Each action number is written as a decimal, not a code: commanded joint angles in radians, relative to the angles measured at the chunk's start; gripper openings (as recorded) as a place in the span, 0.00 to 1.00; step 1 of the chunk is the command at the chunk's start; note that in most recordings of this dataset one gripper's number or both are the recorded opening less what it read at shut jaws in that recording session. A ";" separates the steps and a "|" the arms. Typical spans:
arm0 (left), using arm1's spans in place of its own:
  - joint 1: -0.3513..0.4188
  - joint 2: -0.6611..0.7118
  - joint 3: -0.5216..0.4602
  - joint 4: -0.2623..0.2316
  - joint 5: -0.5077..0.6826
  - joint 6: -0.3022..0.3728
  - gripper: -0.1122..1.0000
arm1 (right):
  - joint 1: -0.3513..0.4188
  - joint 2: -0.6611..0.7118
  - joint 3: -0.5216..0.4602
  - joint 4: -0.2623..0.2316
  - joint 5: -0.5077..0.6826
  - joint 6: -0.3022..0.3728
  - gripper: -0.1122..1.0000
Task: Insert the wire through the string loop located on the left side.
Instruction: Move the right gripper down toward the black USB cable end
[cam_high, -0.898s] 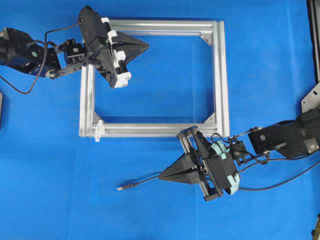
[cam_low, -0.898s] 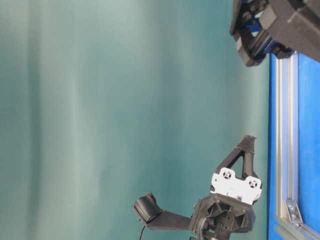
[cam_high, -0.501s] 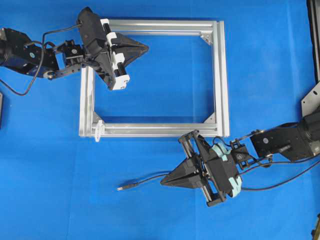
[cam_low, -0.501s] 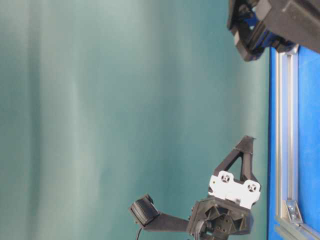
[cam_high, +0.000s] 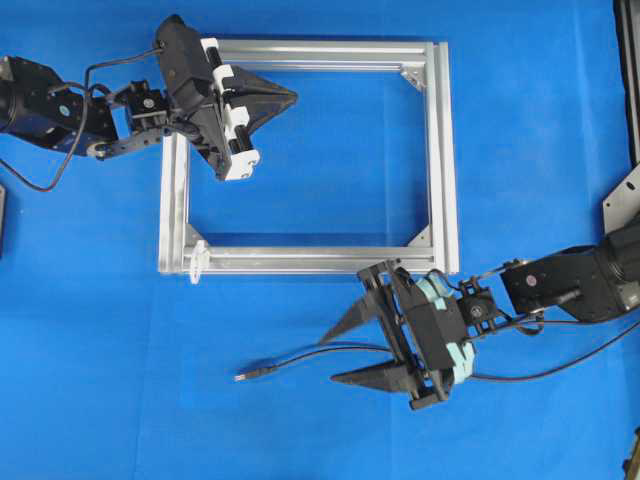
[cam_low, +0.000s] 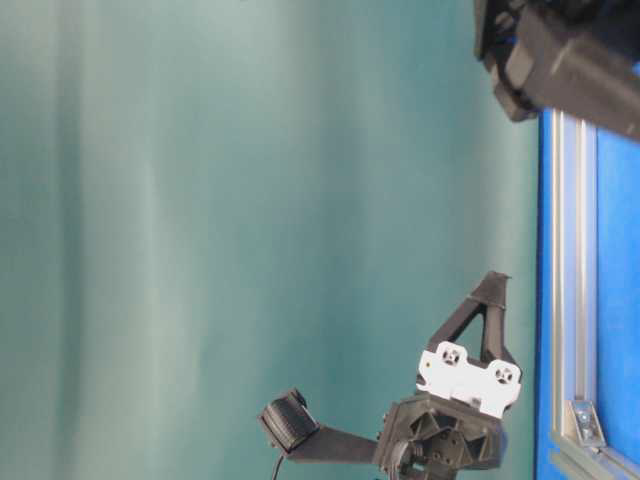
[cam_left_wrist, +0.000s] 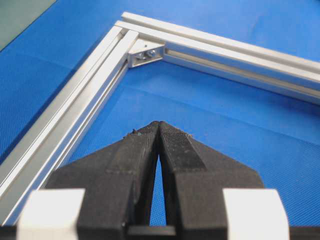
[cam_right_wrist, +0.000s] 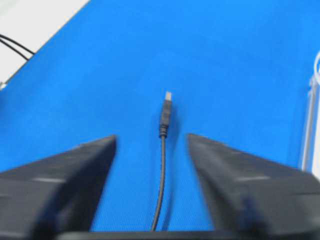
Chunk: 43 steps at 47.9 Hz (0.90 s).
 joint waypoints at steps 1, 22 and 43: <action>-0.002 -0.028 -0.008 0.003 -0.005 0.002 0.10 | 0.002 -0.026 -0.014 0.012 0.000 0.000 0.77; -0.002 -0.028 -0.009 0.003 -0.009 0.006 0.10 | -0.002 0.083 -0.078 0.058 -0.002 0.002 0.89; -0.002 -0.028 -0.006 0.003 -0.009 0.006 0.10 | -0.003 0.262 -0.206 0.081 0.003 0.005 0.89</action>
